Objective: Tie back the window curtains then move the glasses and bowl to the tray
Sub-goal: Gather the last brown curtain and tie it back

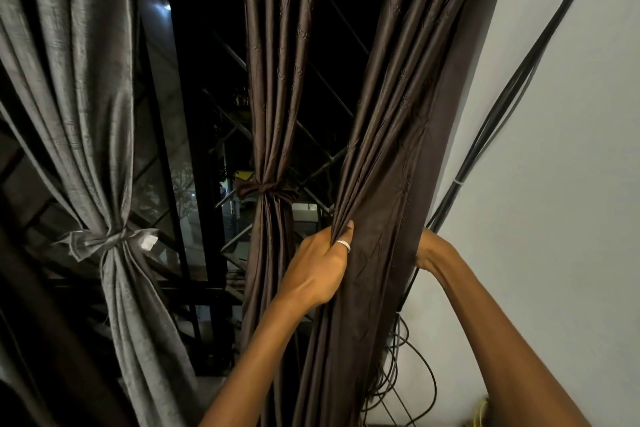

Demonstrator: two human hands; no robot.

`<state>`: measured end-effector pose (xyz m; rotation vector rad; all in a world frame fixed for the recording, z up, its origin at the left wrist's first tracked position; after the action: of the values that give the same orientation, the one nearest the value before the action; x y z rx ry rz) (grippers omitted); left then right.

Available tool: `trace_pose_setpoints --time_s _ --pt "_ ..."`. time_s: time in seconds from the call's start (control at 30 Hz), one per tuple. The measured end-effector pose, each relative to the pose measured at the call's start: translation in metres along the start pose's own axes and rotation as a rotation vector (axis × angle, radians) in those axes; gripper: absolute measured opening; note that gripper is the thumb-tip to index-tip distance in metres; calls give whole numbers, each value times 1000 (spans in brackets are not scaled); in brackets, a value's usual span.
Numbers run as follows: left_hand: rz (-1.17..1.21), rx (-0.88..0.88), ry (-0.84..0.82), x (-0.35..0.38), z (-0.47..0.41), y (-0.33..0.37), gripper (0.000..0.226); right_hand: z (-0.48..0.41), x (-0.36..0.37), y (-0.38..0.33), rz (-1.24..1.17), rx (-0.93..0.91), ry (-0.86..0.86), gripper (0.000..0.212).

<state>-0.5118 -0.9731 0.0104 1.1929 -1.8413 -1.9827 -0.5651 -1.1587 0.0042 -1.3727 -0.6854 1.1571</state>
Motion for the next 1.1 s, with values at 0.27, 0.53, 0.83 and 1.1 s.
trace_pose_setpoints --time_s 0.27,0.53,0.83,1.1 --pt "-100 48 116 -2 0 6 25 16 -14 -18 255 -179 48 31" --pt "-274 59 189 -5 -3 15 38 51 -15 -19 -550 -283 -61 49" --pt "-254 70 253 -9 -5 11 36 80 22 -25 -119 -427 66 57" --pt "-48 63 382 -17 12 12 47 83 18 -33 456 -302 770 44"
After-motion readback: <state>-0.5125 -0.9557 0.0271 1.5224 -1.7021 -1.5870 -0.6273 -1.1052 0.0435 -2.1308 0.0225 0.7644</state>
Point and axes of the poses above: each hand's wrist, its own z-axis away from the middle knuckle, its own x-axis out of the palm, y = z × x, the point moved 9 cm from there along -z, towards the middle knuckle, and after that the axes turned 9 degrees about -y, right-handed, at the moved point
